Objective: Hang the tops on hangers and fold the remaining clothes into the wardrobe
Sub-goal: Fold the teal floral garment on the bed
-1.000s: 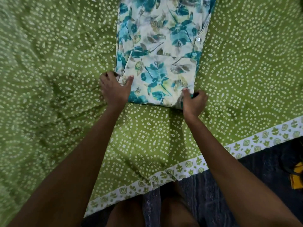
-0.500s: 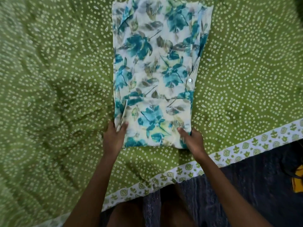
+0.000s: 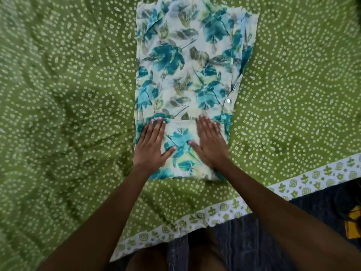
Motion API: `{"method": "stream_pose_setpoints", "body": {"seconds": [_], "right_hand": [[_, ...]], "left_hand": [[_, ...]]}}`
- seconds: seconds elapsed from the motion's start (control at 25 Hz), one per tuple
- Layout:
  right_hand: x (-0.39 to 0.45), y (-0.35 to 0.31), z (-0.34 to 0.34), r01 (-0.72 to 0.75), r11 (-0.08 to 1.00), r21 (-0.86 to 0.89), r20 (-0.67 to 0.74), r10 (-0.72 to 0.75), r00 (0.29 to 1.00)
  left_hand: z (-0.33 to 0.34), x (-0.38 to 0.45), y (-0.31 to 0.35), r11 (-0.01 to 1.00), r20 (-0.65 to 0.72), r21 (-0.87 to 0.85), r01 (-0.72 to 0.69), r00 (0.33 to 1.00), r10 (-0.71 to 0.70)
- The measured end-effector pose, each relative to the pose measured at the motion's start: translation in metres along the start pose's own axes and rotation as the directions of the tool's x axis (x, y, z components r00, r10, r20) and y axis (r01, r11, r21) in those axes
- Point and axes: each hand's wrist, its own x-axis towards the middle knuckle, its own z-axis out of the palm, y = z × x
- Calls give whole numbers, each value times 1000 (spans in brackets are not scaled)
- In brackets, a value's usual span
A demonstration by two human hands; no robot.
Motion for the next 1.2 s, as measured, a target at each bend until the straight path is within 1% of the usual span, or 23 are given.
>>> {"method": "stream_pose_setpoints", "body": {"seconds": [0.04,0.08,0.12,0.16,0.2,0.24,0.28,0.32,0.36,0.4,0.56,0.68,0.76,0.8,0.84,0.88,0.92,0.96,1.0,1.08,1.12,1.16,1.2], "right_hand": [[12,6,-6,-115,993,37,-63,117,991],[24,3,-13,-189,979,79,-115,197,974],[36,-7,-20,-200,972,120,-163,218,962],[51,-20,-26,-137,978,160,-190,167,968],[66,-33,-33,-12,983,182,-174,45,984],[83,-42,-39,147,974,174,-114,-129,985],[101,-47,-44,295,946,133,-33,-294,955],[121,-48,-49,401,913,77,35,-405,914],[145,-44,-54,460,887,21,72,-461,885],[171,-40,-62,475,880,-25,79,-472,878],[265,-34,-107,454,880,-139,21,-456,890],[300,-41,-124,418,899,-135,14,-420,908],[310,-45,-129,382,916,-124,-12,-387,922],[312,-49,-131,355,930,-99,-58,-361,931],[308,-52,-133,306,952,-35,-108,-308,945],[300,-56,-133,236,968,87,-160,-220,962],[288,-59,-130,169,963,209,-183,-132,974],[271,-56,-124,144,957,253,-171,-102,980],[251,-45,-114,156,967,200,-147,-127,981],[215,3,-99,202,979,-26,-137,-203,969],[207,32,-98,150,984,-101,-164,-165,973],[202,55,-102,45,992,-116,-210,-69,975],[202,69,-108,-75,993,-91,-258,50,965]], "left_hand": [[1,4,2,997,-21,-12,79,997,-79],[-2,11,8,990,-42,-25,140,989,-140],[-5,18,16,985,-55,-34,170,984,-171],[-6,26,23,985,-54,-28,172,983,-174],[-5,32,31,987,-39,-16,162,986,-162],[-3,36,37,987,-18,-7,160,987,-161],[0,39,40,984,-2,-7,178,984,-178],[3,42,41,979,2,-15,205,979,-205],[5,44,42,973,0,-30,230,973,-230],[7,46,41,970,3,-50,239,971,-239],[8,47,38,977,-31,-76,201,979,-203],[3,56,34,979,-29,-89,184,982,-187],[-8,82,25,982,-49,-107,157,985,-163],[-15,103,18,985,-51,-95,147,987,-152],[-23,127,10,989,-49,-56,140,989,-143],[-32,152,1,991,-57,-12,135,989,-136],[-40,175,-10,992,-69,26,120,991,-118],[-48,194,-20,994,-76,58,95,993,-91],[-53,209,-30,994,-78,81,72,995,-66],[-57,221,-40,994,-90,106,30,996,-20],[-57,221,-42,994,-100,112,13,995,-2],[-58,220,-41,994,-99,113,6,995,5],[-58,219,-39,994,-82,108,5,997,4]]}}
